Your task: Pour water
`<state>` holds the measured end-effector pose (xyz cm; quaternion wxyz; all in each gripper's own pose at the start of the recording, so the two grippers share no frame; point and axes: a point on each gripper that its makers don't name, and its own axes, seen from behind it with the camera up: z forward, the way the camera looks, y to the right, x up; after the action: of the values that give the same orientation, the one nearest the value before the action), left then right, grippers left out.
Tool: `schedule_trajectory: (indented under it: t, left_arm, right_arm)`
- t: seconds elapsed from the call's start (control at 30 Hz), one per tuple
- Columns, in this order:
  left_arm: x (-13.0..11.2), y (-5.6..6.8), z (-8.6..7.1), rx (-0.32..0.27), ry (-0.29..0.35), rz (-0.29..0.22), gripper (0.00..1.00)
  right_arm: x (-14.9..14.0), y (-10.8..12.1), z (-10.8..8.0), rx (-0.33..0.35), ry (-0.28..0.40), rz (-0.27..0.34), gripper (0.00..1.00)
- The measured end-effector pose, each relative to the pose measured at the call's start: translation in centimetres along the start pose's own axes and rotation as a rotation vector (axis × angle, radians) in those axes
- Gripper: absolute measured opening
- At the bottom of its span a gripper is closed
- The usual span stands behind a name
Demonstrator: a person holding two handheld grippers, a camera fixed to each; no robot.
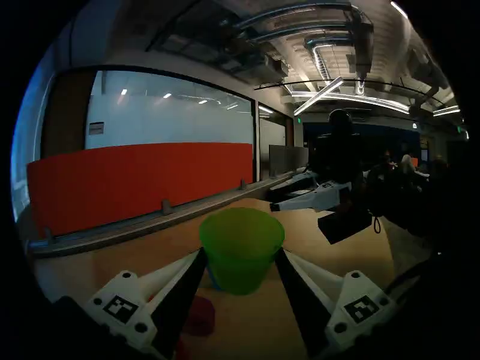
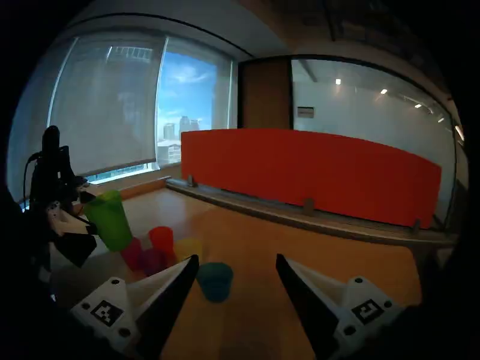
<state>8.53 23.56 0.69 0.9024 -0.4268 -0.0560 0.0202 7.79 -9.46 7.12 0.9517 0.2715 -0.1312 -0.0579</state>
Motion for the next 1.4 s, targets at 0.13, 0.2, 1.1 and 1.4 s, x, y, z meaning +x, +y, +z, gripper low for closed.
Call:
schedule_trajectory:
  t: [0.13, 0.2, 1.1, 1.4]
  left_arm:
    - [0.3, -0.5, -0.6, 0.016, 0.010, 0.002, 0.82]
    - [0.4, -0.8, -0.9, 0.024, 0.014, 0.002, 0.82]
    - [1.7, -2.7, -3.7, 0.057, 0.063, -0.045, 0.82]
    - [1.9, -3.5, -4.7, 0.081, 0.063, -0.040, 0.83]
  right_arm:
    - [-0.2, -0.4, 0.6, 0.012, -0.009, -0.002, 0.99]
    - [-0.3, -0.5, 1.0, 0.017, -0.015, -0.004, 0.99]
    - [-3.6, -2.9, 5.7, 0.092, -0.114, -0.027, 1.00]
    - [-4.5, -3.4, 7.3, 0.111, -0.140, -0.041, 0.99]
